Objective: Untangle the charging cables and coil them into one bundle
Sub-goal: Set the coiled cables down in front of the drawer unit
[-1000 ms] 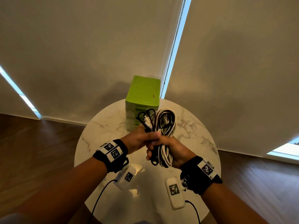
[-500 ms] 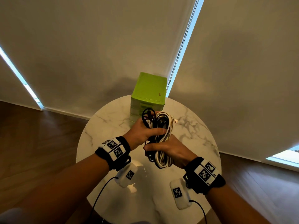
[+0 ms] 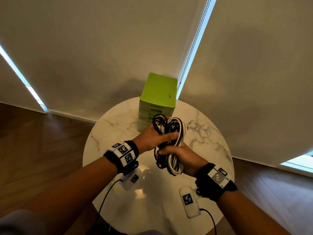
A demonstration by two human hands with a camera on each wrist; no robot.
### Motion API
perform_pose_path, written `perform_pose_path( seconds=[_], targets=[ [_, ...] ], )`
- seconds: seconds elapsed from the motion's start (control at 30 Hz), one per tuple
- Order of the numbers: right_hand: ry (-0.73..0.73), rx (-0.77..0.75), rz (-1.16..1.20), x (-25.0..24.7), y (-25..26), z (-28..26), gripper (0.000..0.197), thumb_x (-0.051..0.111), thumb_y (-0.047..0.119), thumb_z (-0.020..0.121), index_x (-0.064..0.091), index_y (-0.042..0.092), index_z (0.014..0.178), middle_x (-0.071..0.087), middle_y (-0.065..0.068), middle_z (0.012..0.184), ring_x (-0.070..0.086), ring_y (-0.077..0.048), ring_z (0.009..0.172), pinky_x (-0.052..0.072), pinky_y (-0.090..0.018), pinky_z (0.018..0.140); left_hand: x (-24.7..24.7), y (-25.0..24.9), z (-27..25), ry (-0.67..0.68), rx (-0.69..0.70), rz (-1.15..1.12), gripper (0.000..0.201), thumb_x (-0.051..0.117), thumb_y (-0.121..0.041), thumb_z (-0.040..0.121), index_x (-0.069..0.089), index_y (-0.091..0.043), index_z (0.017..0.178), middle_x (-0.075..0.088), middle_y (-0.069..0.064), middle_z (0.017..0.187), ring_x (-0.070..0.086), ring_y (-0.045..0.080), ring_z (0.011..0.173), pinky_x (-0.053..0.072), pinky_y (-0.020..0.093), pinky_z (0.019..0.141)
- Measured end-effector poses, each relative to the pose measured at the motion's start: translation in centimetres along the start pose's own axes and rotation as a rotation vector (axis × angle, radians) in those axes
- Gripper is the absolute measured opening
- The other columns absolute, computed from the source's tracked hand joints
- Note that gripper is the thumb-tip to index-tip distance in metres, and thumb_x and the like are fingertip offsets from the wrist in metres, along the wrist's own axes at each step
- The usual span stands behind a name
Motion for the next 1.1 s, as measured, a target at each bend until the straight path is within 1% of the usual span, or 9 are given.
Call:
perform_pose_path(
  seconds=[0.13,0.27,0.43,0.53,0.67,0.77,0.83,0.93,1.1],
  targets=[
    [0.044,-0.011,-0.001,-0.1,0.7,-0.1,0.032,0.060,-0.004,0.087,0.067,0.006,0.117,0.072,-0.021,0.104,0.072,-0.030,0.089,0.057,-0.042,0.076,-0.4,0.7,-0.2,-0.042,0.020,-0.150,0.097,0.081,-0.008,0.081,0.019,-0.024,0.154,0.059,0.008,0.135,0.061,0.019,0.124,0.051,0.036,0.103],
    [0.108,0.070,0.120,-0.6,0.6,-0.4,0.037,0.052,-0.009,0.092,0.064,0.007,0.122,0.071,-0.026,0.108,0.073,-0.027,0.088,0.058,-0.033,0.066,-0.7,1.2,0.5,-0.017,0.067,-0.042,0.123,0.091,-0.031,0.065,0.006,-0.028,0.154,0.051,0.013,0.141,0.060,0.021,0.126,0.050,0.044,0.106],
    [0.105,0.070,0.077,-0.9,0.4,-0.4,0.016,0.061,-0.005,0.090,0.072,0.004,0.098,0.070,-0.020,0.092,0.068,-0.025,0.077,0.058,-0.033,0.069,-0.4,0.7,0.9,-0.031,0.155,0.071,0.125,0.091,-0.045,0.059,0.007,-0.025,0.150,0.046,0.016,0.138,0.057,0.025,0.126,0.048,0.046,0.107],
    [0.030,0.009,0.072,-1.3,0.5,-0.1,0.019,0.064,-0.006,0.088,0.067,0.004,0.104,0.063,-0.017,0.081,0.063,-0.028,0.070,0.055,-0.039,0.066,-0.2,0.8,1.4,-0.008,0.141,0.087,0.127,0.089,-0.056,0.060,0.005,-0.021,0.149,0.051,0.019,0.132,0.060,0.030,0.122,0.048,0.045,0.106],
    [-0.233,-0.037,0.026,-3.0,0.4,0.7,0.021,0.066,-0.004,0.082,0.067,0.000,0.103,0.062,-0.021,0.075,0.061,-0.032,0.068,0.052,-0.043,0.067,-0.8,0.7,1.3,-0.147,0.058,-0.023,0.126,0.086,-0.067,0.055,0.010,-0.031,0.149,0.052,0.000,0.130,0.066,0.012,0.111,0.056,0.031,0.091],
    [-0.359,-0.049,-0.302,-4.0,-0.5,1.3,0.008,0.071,0.007,0.077,0.067,0.008,0.083,0.064,-0.008,0.068,0.059,-0.019,0.063,0.049,-0.039,0.063,-0.1,1.3,1.0,-0.091,0.003,0.026,0.131,0.089,-0.057,0.057,0.003,-0.038,0.155,0.045,-0.001,0.143,0.056,0.003,0.126,0.049,0.025,0.102],
    [-0.324,-0.053,-0.513,-3.4,-1.5,1.6,0.016,0.070,0.021,0.071,0.065,0.018,0.087,0.064,0.003,0.071,0.059,-0.014,0.064,0.051,-0.039,0.062,0.3,1.7,0.7,-0.062,-0.058,0.063,0.130,0.091,-0.054,0.058,0.006,-0.044,0.155,0.039,0.000,0.152,0.047,0.012,0.136,0.042,0.032,0.111],
    [-0.292,0.000,-0.705,-2.5,-2.9,1.6,0.045,0.067,0.037,0.066,0.060,0.029,0.109,0.068,0.006,0.090,0.066,-0.016,0.081,0.057,-0.039,0.072,0.3,2.2,-0.1,-0.122,-0.125,0.062,0.108,0.091,-0.041,0.065,0.029,-0.028,0.153,0.052,-0.004,0.139,0.057,0.010,0.123,0.049,0.022,0.099],
    [-0.115,-0.026,-0.519,-1.5,-3.8,1.7,0.041,0.076,0.013,0.070,0.064,0.027,0.106,0.072,0.004,0.090,0.071,-0.015,0.084,0.061,-0.042,0.078,-0.3,4.2,-1.7,-0.194,-0.160,0.024,0.063,0.088,-0.042,0.069,0.059,-0.032,0.124,0.068,-0.006,0.116,0.067,0.011,0.106,0.057,0.034,0.094]
  ],
)
Point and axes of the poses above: each hand's wrist, its own z-axis towards the middle knuckle, its own x-axis out of the palm, y = z × x, the point moved 5 cm from there along z, towards the middle knuckle
